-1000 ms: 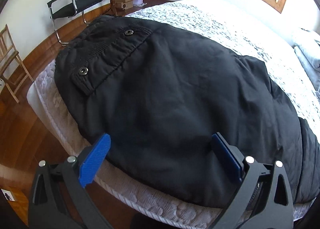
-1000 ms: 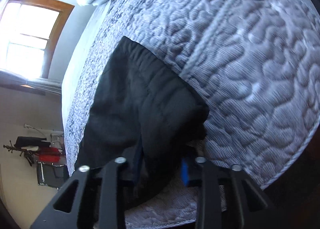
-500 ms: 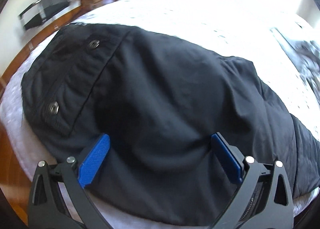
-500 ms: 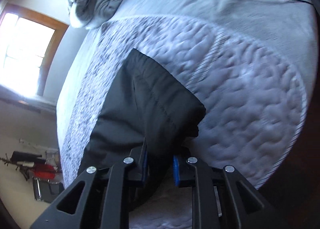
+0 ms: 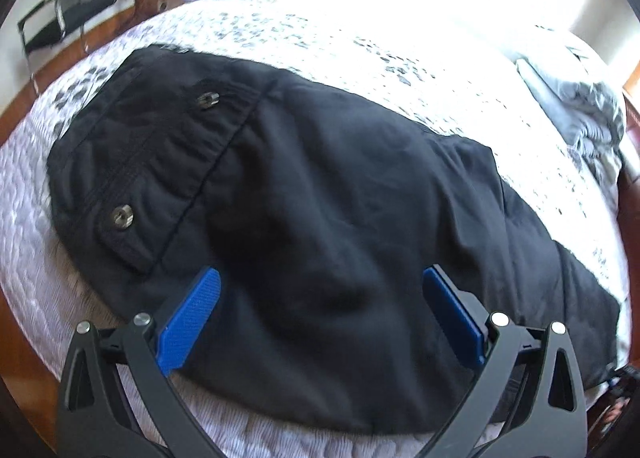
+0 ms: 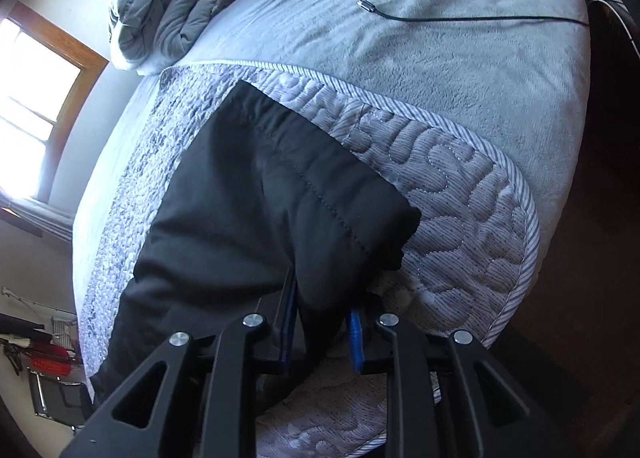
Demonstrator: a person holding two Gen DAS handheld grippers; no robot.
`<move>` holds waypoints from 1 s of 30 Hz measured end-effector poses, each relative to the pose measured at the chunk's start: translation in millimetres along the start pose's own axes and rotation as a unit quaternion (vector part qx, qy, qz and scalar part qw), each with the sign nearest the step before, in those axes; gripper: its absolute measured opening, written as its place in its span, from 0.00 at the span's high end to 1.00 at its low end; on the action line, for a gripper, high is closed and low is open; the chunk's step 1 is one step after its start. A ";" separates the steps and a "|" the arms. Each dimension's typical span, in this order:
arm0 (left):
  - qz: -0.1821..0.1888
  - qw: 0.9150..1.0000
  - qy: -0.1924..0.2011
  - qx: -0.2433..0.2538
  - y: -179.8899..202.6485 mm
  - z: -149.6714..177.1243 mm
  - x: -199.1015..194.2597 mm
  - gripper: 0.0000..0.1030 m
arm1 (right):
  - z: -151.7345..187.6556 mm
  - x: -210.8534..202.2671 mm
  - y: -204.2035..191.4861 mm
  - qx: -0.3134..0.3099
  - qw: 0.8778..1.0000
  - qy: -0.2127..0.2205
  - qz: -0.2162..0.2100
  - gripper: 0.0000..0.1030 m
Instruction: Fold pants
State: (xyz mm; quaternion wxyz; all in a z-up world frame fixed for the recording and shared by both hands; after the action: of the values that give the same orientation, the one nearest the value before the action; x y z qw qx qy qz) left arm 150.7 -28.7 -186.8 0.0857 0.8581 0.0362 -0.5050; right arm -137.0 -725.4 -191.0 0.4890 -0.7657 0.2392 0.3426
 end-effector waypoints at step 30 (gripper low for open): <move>0.012 0.999 -0.009 -0.034 -62.5 39.0 -33.5 0.02 | 88.2 -51.3 -240.8 -0.371 0.926 0.065 -0.014 0.81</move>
State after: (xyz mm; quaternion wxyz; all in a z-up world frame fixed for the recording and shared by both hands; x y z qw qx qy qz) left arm 91.6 26.4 -183.0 0.1210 0.8506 0.0424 -0.5100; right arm -27.1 -545.3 -36.5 0.1582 -0.9163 0.1157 0.3493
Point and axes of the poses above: each gripper's, at about its wrist camera, not at the fingertips, and x roughly the way its jaws point, y to its right, z to its underside, the point moved 3 cm from there along x, roughly the way its jaws point, and after that the axes turned 9 degrees about -z, right-handed, at the moved point
